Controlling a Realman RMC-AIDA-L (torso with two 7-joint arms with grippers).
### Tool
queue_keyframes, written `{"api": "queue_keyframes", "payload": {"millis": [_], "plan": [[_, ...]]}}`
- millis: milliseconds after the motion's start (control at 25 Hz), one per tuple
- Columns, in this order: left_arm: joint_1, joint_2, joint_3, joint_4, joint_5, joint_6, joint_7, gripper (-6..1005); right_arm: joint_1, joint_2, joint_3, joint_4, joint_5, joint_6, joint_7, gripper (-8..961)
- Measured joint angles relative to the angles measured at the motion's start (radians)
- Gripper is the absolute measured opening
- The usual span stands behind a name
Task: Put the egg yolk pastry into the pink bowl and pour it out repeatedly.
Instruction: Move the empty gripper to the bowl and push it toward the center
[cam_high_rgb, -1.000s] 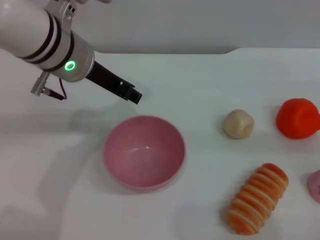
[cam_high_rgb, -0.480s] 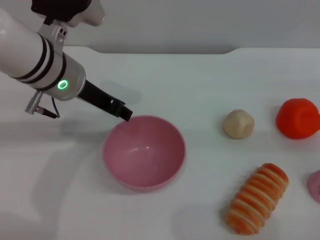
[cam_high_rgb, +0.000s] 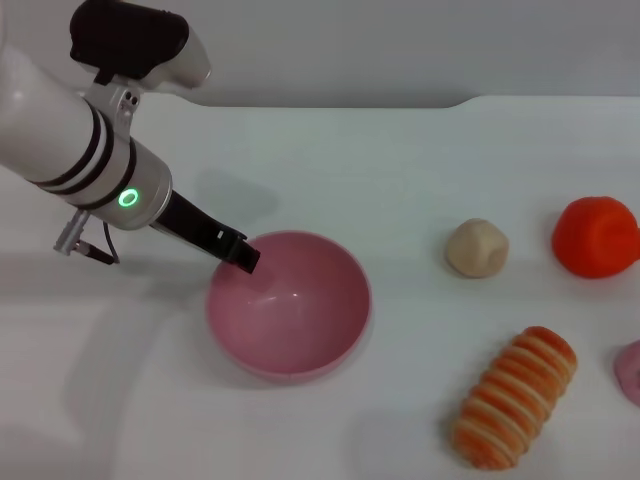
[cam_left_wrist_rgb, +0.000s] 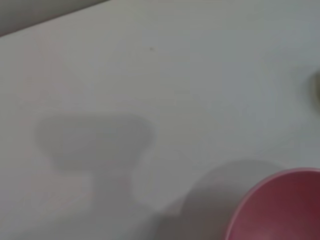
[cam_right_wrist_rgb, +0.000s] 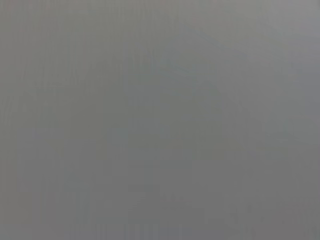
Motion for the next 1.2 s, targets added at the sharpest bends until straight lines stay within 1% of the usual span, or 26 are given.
{"api": "queue_keyframes", "payload": {"millis": [360, 400, 600, 680, 960, 1120, 1200], "plan": [[0.011, -0.002, 0.002, -0.03, -0.001, -0.01, 0.0, 536, 0.004, -0.006, 0.0, 0.004, 0.0, 0.0, 0.0, 430], [0.014, -0.002, 0.006, -0.054, -0.011, -0.025, 0.0, 536, 0.005, -0.006, 0.0, 0.004, 0.0, 0.0, 0.0, 429], [0.014, -0.001, 0.015, -0.082, -0.032, -0.042, 0.002, 533, 0.009, -0.008, 0.001, 0.006, 0.0, 0.0, 0.0, 426], [0.014, 0.0, 0.023, -0.112, -0.045, -0.061, 0.003, 531, 0.012, -0.009, 0.002, 0.009, 0.0, 0.0, 0.0, 425], [0.011, 0.001, 0.027, -0.116, -0.047, -0.067, 0.004, 527, 0.017, -0.011, 0.002, 0.012, 0.0, 0.0, 0.0, 422], [0.011, 0.001, 0.027, -0.116, -0.047, -0.067, 0.004, 501, 0.017, -0.011, 0.006, 0.012, 0.0, 0.0, 0.0, 420], [0.007, 0.005, 0.024, -0.116, -0.042, -0.073, 0.003, 488, 0.017, -0.011, 0.01, 0.012, 0.0, 0.0, 0.0, 419]]}}
